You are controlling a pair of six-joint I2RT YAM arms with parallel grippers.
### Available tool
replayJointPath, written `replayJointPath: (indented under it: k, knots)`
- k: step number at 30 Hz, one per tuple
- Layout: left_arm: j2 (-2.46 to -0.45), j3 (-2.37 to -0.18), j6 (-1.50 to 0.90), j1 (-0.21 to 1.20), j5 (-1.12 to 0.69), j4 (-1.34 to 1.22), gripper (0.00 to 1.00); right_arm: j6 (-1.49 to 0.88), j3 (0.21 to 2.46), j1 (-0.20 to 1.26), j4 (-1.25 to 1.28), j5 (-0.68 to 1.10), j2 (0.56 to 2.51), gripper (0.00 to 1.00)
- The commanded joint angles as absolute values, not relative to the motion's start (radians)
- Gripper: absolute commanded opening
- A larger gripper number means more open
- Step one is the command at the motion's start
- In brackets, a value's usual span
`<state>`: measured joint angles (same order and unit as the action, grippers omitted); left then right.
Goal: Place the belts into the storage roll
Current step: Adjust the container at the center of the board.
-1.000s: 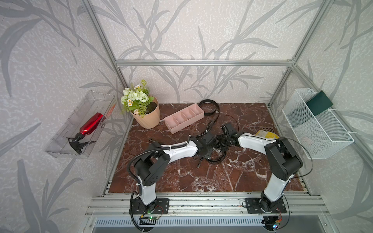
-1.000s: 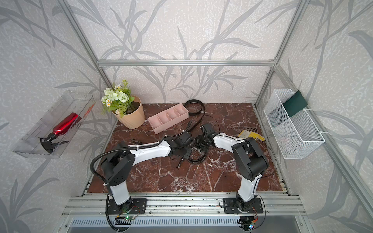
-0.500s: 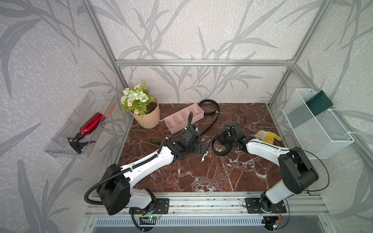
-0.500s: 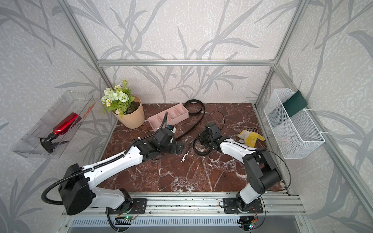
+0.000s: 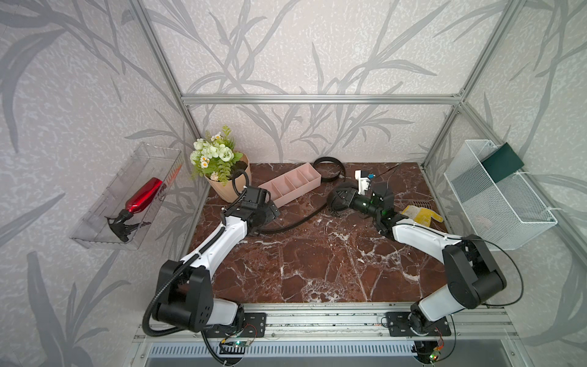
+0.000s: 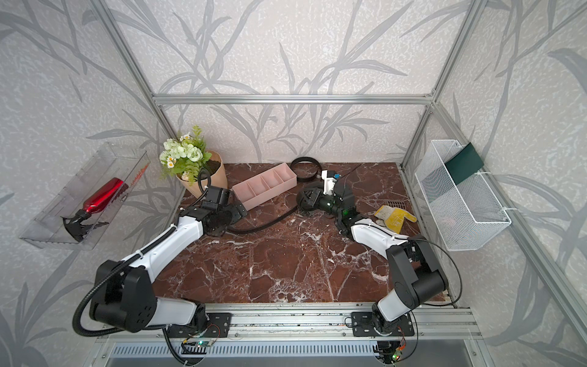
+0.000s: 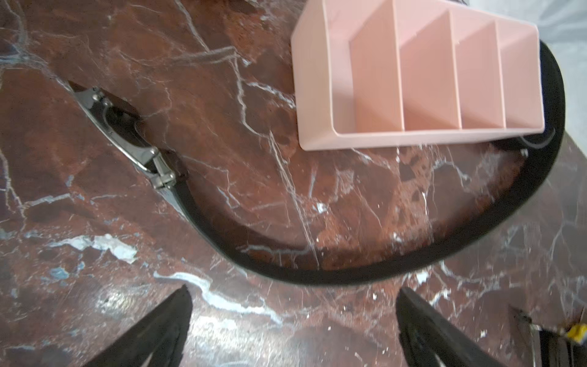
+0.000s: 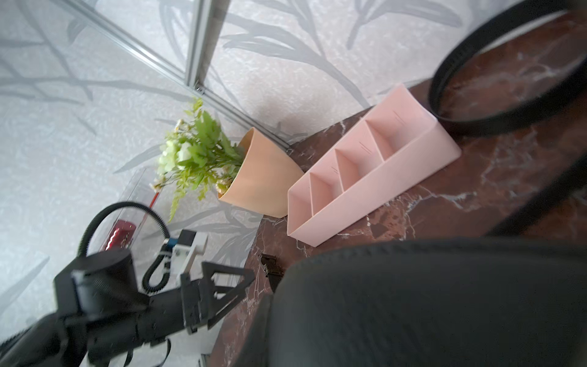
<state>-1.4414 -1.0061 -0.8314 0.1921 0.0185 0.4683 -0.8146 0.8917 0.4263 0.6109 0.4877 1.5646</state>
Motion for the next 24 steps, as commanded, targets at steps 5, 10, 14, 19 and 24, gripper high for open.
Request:
replayJointPath:
  k: [5, 10, 14, 19, 24]
  knots:
    - [-1.621, -1.177, -0.912, 0.103, 0.009, 0.4, 0.99, -0.786, 0.96, 0.423, 0.901, 0.613, 1.605, 0.0]
    - [-1.723, -1.236, -0.938, 0.085, -0.02, 0.346, 0.99, -0.85, 0.981, 0.423, 0.965, 0.625, 1.646, 0.0]
    - [-1.809, -1.294, -0.943, 0.082, -0.027, 0.352, 0.97, -0.845, 1.024, 0.417, 0.935, 0.633, 1.66, 0.0]
    - [-1.878, -1.319, -0.948, 0.084, -0.033, 0.352, 0.86, -0.863, 1.071, 0.399, 0.942, 0.632, 1.676, 0.0]
    - [-1.924, -1.327, -0.938, 0.091, -0.048, 0.354, 0.65, -0.892, 1.082, 0.384, 0.966, 0.621, 1.687, 0.0]
